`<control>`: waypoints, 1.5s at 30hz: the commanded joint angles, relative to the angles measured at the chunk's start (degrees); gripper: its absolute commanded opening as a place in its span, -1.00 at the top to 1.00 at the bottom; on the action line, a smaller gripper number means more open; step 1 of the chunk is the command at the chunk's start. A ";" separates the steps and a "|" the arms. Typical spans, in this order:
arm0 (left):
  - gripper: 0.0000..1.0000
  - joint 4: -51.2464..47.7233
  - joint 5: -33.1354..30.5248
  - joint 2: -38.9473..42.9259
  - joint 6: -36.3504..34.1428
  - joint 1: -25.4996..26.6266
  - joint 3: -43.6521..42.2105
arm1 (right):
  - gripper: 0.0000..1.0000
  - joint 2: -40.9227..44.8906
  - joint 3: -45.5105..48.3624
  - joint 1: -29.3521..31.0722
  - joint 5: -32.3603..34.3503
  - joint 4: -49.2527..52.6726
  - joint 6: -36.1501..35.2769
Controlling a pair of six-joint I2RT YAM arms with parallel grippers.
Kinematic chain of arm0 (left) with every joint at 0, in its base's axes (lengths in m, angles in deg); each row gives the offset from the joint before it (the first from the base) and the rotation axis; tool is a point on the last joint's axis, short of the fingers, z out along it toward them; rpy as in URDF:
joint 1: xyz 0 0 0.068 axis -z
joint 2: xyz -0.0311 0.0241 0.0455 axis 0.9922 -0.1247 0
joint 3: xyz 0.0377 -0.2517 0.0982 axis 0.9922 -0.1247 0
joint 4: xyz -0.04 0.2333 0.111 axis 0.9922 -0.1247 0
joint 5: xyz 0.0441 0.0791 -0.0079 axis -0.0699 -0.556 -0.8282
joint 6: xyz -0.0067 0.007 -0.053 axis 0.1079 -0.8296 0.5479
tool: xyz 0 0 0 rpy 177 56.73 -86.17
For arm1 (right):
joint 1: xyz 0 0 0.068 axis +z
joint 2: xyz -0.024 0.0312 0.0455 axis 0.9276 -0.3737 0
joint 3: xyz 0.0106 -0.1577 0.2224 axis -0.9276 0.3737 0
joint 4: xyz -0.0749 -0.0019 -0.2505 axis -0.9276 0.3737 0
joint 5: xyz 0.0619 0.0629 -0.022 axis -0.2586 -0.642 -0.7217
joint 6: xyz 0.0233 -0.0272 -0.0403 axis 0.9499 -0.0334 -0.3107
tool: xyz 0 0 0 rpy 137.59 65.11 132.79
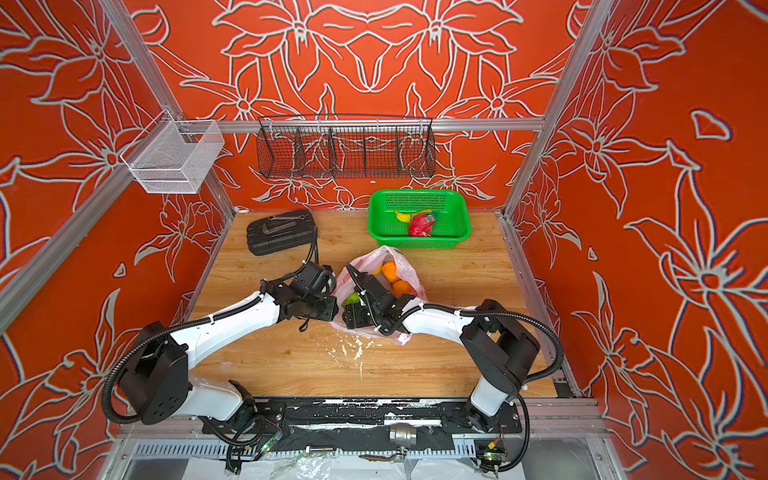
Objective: Untie the knot of the plastic bag and take out the fruit
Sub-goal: 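Close the right gripper on the green apple inside the bag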
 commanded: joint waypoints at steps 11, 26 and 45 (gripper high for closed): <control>0.52 -0.55 -3.21 3.84 4.65 -0.34 -0.84 | -0.81 -5.14 -7.85 -0.22 10.81 0.97 0.36; 0.66 0.34 -3.06 3.71 4.95 -0.48 -0.99 | -0.55 -13.18 -9.39 -0.52 11.00 -3.87 0.30; 0.67 0.52 -2.40 3.86 4.74 -0.54 0.93 | -0.16 -0.50 -2.33 -0.62 10.49 -1.77 -0.68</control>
